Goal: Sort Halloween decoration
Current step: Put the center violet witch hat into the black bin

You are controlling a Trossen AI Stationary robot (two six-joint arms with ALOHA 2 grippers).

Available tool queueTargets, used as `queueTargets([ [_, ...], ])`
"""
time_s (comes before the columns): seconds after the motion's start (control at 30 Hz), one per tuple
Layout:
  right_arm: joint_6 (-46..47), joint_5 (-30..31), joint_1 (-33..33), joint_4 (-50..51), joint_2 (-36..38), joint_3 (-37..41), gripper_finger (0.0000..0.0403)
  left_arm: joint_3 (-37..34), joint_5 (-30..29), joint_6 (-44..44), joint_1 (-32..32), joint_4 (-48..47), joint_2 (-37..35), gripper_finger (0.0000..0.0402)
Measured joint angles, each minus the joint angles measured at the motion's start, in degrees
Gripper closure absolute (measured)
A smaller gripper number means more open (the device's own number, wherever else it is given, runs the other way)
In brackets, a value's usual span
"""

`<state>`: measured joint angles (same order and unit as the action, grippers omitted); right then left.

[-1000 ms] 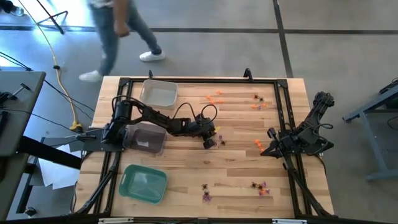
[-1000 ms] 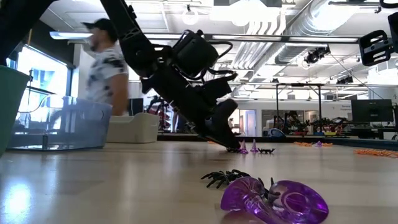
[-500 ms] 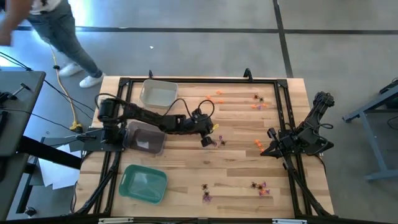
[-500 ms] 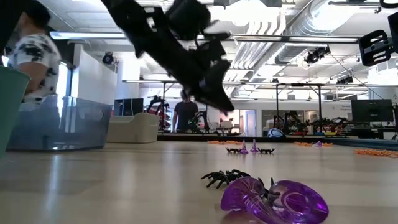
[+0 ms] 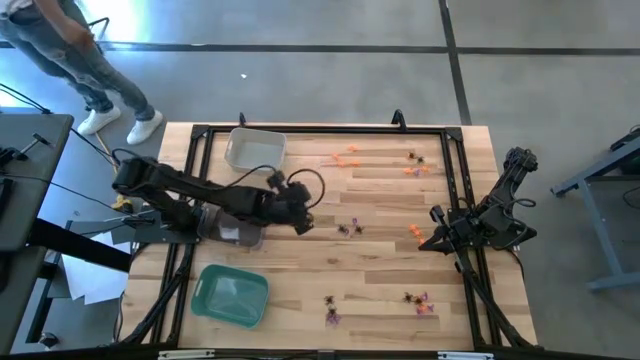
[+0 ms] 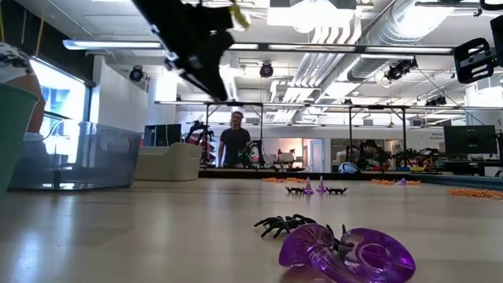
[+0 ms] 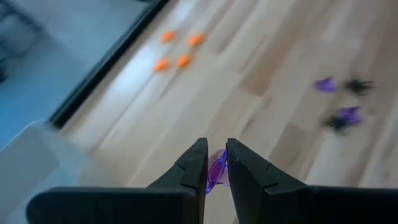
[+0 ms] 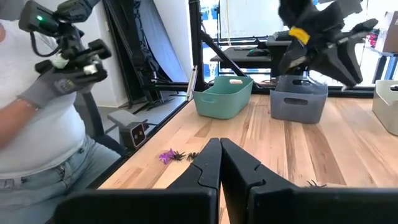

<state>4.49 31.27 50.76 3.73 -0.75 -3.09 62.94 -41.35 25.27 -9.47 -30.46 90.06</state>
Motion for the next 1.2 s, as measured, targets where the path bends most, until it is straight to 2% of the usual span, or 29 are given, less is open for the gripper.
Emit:
queueTargets([
  [0.1, 0.0, 0.0, 0.0, 0.0, 0.0, 0.0, 0.0402, 0.0, -3.8, 8.3, -2.2, -9.9, -1.8, 0.0355],
  [0.2, 0.0, 0.0, 0.0, 0.0, 0.0, 0.0, 0.0402, -0.2, -4.3, 17.6, -4.2, -20.1, -3.4, 0.0355],
  [0.37, 0.0, 0.0, 0.0, 0.0, 0.0, 0.0, 0.0402, -3.2, -4.2, 32.9, -8.2, -31.6, -6.6, 0.0355],
  [0.53, 0.0, 0.0, 0.0, 0.0, 0.0, 0.0, 0.0402, -8.0, -0.5, 46.8, -12.5, -38.7, -10.2, 0.0355],
  [0.7, 0.0, 0.0, 0.0, 0.0, 0.0, 0.0, 0.0402, -14.4, 4.7, 56.8, -15.9, -38.7, -14.1, 0.0355],
  [0.8, 0.0, 0.0, 0.0, 0.0, 0.0, 0.0, 0.0402, -17.8, 5.3, 59.8, -17.5, -37.0, -15.9, 0.0355],
  [1.0, 0.0, 0.0, 0.0, 0.0, 0.0, 0.0, 0.0402, -20.9, 5.3, 60.2, -19.0, -35.1, -17.0, 0.0351],
  [1.2, 0.0, 0.0, 0.0, 0.0, 0.0, 0.0, 0.0402, -20.9, 5.4, 60.1, -19.2, -35.0, -17.0, 0.0300],
])
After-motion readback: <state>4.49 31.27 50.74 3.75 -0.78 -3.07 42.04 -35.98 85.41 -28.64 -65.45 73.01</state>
